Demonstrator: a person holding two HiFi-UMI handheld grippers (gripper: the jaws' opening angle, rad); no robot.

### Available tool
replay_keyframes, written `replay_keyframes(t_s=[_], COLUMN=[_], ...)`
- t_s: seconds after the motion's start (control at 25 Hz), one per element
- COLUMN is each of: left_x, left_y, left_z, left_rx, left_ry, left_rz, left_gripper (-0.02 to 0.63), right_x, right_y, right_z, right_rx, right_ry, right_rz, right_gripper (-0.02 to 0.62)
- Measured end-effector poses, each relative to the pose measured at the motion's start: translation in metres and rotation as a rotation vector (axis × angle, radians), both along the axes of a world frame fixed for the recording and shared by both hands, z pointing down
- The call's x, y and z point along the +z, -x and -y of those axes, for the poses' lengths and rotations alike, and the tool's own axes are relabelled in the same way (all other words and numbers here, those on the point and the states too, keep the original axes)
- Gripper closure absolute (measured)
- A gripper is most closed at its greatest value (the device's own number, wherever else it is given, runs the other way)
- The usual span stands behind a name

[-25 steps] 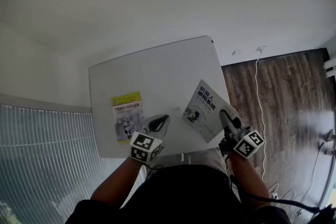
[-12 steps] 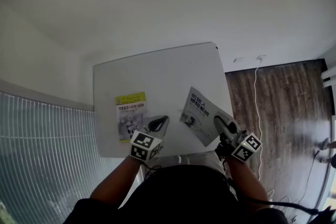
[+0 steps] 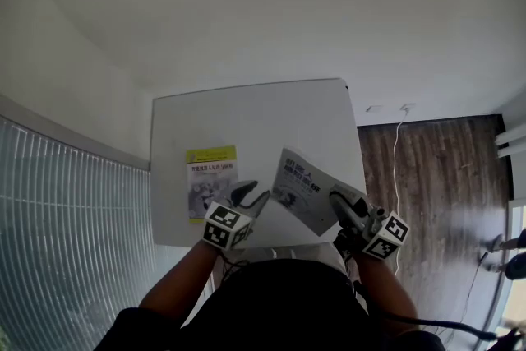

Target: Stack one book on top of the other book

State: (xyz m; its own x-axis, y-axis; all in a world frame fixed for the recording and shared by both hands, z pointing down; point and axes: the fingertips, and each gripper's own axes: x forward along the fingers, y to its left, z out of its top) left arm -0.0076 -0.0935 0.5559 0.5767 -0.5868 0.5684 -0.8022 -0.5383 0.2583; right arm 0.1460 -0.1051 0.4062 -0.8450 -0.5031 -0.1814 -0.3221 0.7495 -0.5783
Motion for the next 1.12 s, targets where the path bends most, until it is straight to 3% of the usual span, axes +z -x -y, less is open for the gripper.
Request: replay_keyframes(t_s=[0.24,0.6,0.76,0.92,1.12], left_x=[-0.009,-0.015,-0.024,-0.036,-0.052], left_y=[0.007,0.034,0.032,0.044,0.047], left_z=[-0.011,-0.025,-0.047,-0.057,-0.070], left_rx=[0.055,0.061,0.160,0.160,0.166], left_ry=[0.007,-0.002,0.017,0.033,0.057], left_rz=[-0.083,-0.167,-0.264,-0.320,-0.332], left_gripper=[0.410,0.410,0.402,0.508,0.536], right_x=[-0.017,-0.029,-0.032,-0.039,-0.049], right_y=[0.025,0.071,0.082,0.085,0.087], right_z=[-0.009,-0.018,-0.020,-0.012,-0.007], right_rx=[-0.082,-0.200,-0.238,-0.231,-0.244], right_ry=[-0.032,-0.073,-0.076,-0.067,-0.056], right_rz=[0.019,0.035,0.059,0.071,0.081], right_gripper=[0.545,0.545,0.545,0.545,0.546])
